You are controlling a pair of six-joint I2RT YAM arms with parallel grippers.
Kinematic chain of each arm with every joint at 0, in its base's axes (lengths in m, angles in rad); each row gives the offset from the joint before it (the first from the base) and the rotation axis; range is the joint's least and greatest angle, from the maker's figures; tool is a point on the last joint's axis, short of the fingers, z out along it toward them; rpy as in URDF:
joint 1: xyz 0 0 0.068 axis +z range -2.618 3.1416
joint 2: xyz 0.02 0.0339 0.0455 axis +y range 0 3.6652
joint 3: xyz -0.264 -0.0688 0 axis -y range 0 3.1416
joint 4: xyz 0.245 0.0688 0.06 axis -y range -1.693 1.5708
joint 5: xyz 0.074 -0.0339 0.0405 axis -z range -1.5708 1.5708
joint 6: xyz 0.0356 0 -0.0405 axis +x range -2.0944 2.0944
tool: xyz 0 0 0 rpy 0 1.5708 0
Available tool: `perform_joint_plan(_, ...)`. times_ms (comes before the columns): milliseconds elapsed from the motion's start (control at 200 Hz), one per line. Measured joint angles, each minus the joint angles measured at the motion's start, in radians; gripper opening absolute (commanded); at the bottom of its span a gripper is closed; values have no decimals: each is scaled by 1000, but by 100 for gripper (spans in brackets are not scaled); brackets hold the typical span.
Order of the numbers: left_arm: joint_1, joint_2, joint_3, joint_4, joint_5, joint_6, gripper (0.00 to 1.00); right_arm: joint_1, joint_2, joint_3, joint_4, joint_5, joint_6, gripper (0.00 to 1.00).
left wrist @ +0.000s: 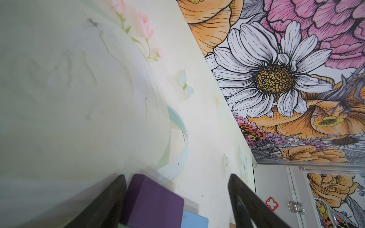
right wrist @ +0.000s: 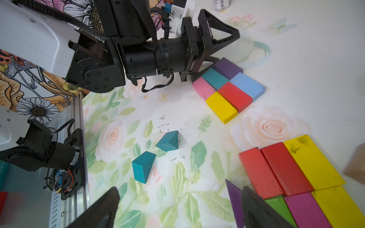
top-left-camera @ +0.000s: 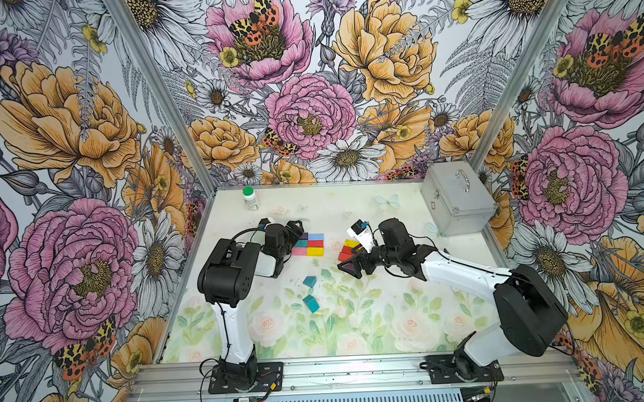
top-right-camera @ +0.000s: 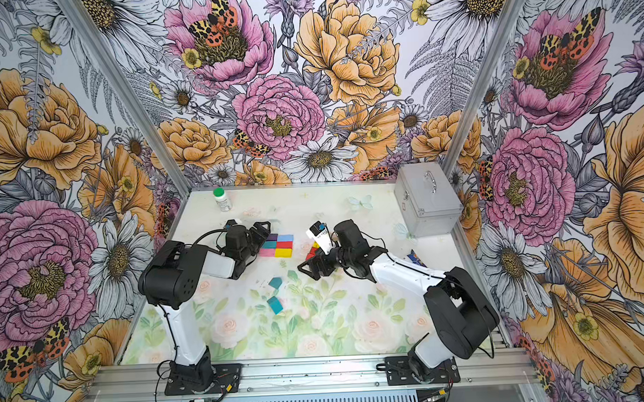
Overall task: Assemble a piece of candy with building blocks
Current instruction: Adjust the building blocks at the center of the board.
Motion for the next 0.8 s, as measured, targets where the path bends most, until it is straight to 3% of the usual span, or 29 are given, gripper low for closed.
perform_joint_plan(475, 8, -12, 7, -37, 4, 39, 82, 0, 0, 0, 0, 0, 0, 96)
perform_joint_plan(801, 10, -228, 160, -639, -20, 285, 84, 0, 0, 1, -2, 5, 2, 96)
